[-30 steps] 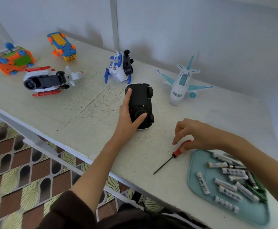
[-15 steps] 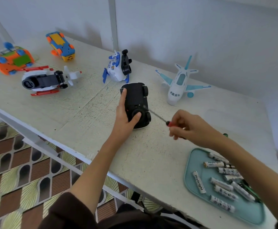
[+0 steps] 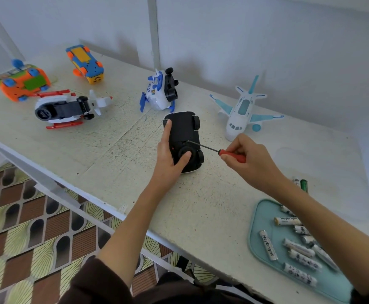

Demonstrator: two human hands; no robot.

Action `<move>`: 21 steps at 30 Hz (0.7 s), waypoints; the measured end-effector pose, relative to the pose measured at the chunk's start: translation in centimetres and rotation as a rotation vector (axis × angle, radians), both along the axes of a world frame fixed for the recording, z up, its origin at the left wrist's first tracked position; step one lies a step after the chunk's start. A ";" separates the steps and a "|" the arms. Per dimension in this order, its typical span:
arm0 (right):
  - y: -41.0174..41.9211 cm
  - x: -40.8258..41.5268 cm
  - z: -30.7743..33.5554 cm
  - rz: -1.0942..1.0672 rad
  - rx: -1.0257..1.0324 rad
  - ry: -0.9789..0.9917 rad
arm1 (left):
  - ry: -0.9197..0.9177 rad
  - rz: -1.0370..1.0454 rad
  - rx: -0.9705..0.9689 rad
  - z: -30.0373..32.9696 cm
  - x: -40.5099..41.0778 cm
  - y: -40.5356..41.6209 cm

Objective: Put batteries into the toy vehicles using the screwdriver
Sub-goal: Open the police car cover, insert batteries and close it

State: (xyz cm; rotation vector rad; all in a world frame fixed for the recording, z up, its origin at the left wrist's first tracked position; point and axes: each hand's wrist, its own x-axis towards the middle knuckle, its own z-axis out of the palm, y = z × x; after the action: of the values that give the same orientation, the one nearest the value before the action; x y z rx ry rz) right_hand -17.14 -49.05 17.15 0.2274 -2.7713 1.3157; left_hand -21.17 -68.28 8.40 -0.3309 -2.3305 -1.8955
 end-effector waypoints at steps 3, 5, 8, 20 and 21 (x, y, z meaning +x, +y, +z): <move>0.0 -0.1 -0.1 -0.007 0.012 -0.011 | 0.000 0.014 -0.014 -0.2 -0.1 0.0; 0.0 -0.2 -0.1 -0.007 0.021 -0.007 | -0.003 0.021 -0.024 -0.3 -0.2 0.0; -0.1 -0.3 -0.2 -0.003 0.038 0.007 | 0.001 0.022 -0.034 -0.2 -0.1 0.0; -0.7 -0.3 1.3 -0.009 0.326 0.192 | 0.006 0.023 -0.042 -0.6 -0.1 0.1; -0.8 -0.3 1.6 -0.010 0.360 0.220 | 0.008 0.021 -0.040 -0.6 -0.1 0.1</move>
State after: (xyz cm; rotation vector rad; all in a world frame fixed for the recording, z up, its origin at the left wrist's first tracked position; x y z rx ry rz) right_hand -17.41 -49.81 18.70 0.3518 -2.7875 0.7279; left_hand -21.26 -68.18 7.78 -0.3157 -2.3603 -1.8370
